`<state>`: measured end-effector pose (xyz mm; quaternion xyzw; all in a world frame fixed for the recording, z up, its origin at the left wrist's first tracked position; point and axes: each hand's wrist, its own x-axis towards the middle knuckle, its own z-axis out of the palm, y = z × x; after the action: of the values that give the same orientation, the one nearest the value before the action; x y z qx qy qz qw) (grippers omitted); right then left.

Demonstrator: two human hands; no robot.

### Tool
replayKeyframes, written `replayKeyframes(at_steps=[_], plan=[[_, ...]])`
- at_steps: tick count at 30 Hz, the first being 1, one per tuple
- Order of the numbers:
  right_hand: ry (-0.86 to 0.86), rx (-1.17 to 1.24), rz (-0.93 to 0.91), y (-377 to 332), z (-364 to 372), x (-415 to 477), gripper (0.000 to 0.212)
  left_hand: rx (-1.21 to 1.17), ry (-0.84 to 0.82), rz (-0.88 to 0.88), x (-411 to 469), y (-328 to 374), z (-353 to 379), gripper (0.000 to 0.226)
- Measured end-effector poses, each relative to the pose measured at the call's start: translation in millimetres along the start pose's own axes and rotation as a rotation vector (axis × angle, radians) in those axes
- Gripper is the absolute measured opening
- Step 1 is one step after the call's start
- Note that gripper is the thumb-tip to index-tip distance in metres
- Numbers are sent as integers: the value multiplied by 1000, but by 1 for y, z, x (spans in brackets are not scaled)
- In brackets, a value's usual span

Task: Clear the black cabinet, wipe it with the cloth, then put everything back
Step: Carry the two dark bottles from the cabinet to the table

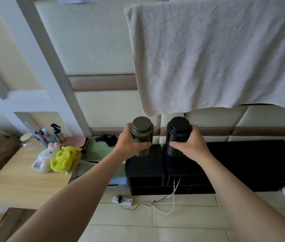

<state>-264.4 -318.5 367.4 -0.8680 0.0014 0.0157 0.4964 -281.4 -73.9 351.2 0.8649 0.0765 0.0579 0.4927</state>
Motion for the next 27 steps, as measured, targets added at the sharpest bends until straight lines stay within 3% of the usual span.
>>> replayKeyframes(at_steps=[16,27], plan=[[-97,-6,-3,-152,305,18,68,-12,133,-99,45,-202,-279,80],[-325,-58,-73,-198,435,45,74,-77,291,-259,48,-294,-372,96]])
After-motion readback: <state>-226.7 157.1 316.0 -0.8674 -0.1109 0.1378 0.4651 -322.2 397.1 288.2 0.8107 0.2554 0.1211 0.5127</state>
